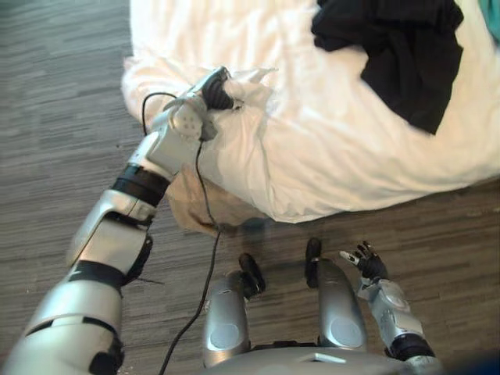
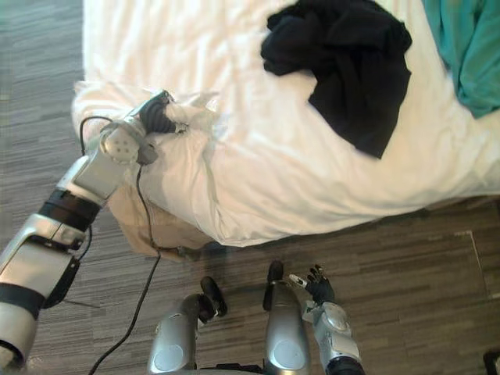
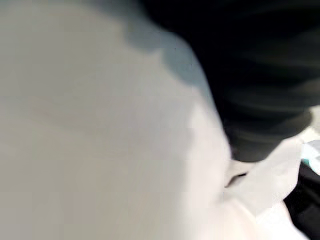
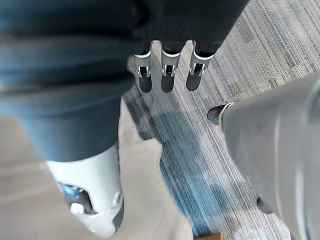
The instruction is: Tidy the bed and pick cloth on bed and put in laundry
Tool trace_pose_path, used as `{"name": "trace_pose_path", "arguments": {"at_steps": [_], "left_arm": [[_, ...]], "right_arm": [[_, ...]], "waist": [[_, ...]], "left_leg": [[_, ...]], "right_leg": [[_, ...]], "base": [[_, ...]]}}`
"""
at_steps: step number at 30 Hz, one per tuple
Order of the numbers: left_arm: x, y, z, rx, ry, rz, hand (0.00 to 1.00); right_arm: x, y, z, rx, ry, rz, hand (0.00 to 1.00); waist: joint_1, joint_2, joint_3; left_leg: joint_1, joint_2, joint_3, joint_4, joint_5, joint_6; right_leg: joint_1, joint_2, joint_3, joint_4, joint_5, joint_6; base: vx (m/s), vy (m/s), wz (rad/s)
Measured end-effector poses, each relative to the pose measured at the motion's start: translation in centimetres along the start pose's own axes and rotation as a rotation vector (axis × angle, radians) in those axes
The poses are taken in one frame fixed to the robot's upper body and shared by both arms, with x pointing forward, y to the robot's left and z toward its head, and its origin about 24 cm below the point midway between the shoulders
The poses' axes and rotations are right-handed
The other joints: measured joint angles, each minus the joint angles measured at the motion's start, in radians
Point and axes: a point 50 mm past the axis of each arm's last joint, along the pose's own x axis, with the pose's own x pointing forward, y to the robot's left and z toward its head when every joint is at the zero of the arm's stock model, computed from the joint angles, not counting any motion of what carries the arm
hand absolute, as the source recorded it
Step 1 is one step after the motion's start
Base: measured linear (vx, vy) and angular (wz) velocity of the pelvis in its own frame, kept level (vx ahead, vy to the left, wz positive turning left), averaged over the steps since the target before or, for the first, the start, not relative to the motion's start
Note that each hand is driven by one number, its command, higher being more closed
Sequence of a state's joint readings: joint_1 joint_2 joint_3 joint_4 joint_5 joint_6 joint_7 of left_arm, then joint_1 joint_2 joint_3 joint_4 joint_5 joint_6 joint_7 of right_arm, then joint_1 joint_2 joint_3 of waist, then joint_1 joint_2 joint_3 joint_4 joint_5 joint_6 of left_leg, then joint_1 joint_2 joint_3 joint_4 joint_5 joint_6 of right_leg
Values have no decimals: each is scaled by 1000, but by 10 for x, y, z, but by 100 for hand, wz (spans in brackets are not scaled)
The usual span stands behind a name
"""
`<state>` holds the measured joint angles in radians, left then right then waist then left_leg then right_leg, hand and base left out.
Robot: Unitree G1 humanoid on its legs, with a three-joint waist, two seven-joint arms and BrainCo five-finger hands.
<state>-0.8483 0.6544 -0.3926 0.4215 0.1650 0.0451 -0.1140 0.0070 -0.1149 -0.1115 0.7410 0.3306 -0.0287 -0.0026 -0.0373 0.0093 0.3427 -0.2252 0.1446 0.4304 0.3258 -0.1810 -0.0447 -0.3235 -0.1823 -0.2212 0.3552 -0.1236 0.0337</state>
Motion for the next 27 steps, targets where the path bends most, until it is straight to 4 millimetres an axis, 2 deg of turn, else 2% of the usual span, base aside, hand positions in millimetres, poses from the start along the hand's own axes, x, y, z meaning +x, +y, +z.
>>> {"name": "trace_pose_path", "arguments": {"at_steps": [3,4,6,7,8,11,15,18,20,22,23,25,26,27], "left_arm": [[-32,-18,-42,-92,83,-18,100],[-40,-21,-49,-103,102,-20,100],[-70,-32,-75,-150,173,-25,100],[-78,-37,-80,-158,190,-33,100],[-93,-46,-89,-174,218,-53,0],[-126,-75,-105,-231,298,-111,0],[-156,-116,-115,-314,410,-149,0],[-180,-136,-124,-337,520,-158,0],[-205,-152,-141,-382,673,-164,0],[-236,-161,-163,-451,852,-113,0],[-245,-164,-169,-482,906,-90,0],[-285,-177,-186,-579,1105,12,0],[-297,-180,-189,-599,1157,39,0],[-319,-187,-192,-655,1247,91,0]], "right_arm": [[-3,-10,-20,-5,89,-37,0],[-3,-12,-22,-7,105,-43,0],[-7,-24,-33,-15,167,-76,0],[-8,-26,-36,-13,183,-84,0],[-11,-32,-41,-9,210,-100,0],[-16,-44,-49,-18,277,-110,0],[-20,-48,-59,-41,335,-95,0],[-24,-49,-66,-33,370,-84,0],[-27,-52,-70,-23,383,-92,0],[-28,-55,-71,-5,389,-106,0],[-28,-56,-71,4,389,-113,0],[-32,-63,-75,38,397,-142,0],[-33,-65,-77,44,402,-149,0],[-35,-67,-78,60,404,-158,0]], "waist": [[-3,6,-69],[-3,8,-80],[0,18,-128],[1,21,-142],[2,23,-164],[6,29,-219],[27,31,-235],[30,29,-257],[34,25,-267],[37,17,-279],[41,15,-280],[51,7,-282],[53,4,-285],[55,0,-289]], "left_leg": [[76,-14,-36,-91,39,-18],[90,-17,-45,-107,46,-19],[149,-22,-64,-177,70,-27],[161,-23,-67,-193,75,-29],[186,-28,-76,-218,83,-30],[219,-41,-87,-254,89,-26],[243,-60,-113,-270,92,-21],[244,-67,-124,-292,99,-12],[245,-76,-138,-306,107,-8],[249,-80,-139,-331,121,-5],[252,-83,-138,-337,125,-4],[277,-92,-139,-363,137,-1],[281,-92,-139,-365,138,-1],[294,-92,-139,-373,139,0]], "right_leg": [[98,10,-48,-74,2,-1],[118,13,-57,-91,4,-1],[196,34,-81,-176,29,-1],[215,39,-87,-200,37,0],[257,47,-99,-249,52,2],[316,55,-111,-328,82,12],[369,55,-129,-383,103,24],[370,54,-141,-391,108,27],[371,53,-149,-395,112,28],[372,54,-151,-413,126,27],[373,54,-150,-416,128,27],[387,53,-150,-424,131,29],[392,52,-150,-426,132,30],[402,51,-150,-429,132,31]], "base": [[141,-72,33],[120,-54,33],[105,-40,20],[119,-17,17],[108,-2,19],[80,26,14],[15,35,13],[-17,26,12],[-43,20,12],[-52,3,1],[-62,14,-5],[-61,21,-1],[-46,9,0],[-50,4,-1]]}}
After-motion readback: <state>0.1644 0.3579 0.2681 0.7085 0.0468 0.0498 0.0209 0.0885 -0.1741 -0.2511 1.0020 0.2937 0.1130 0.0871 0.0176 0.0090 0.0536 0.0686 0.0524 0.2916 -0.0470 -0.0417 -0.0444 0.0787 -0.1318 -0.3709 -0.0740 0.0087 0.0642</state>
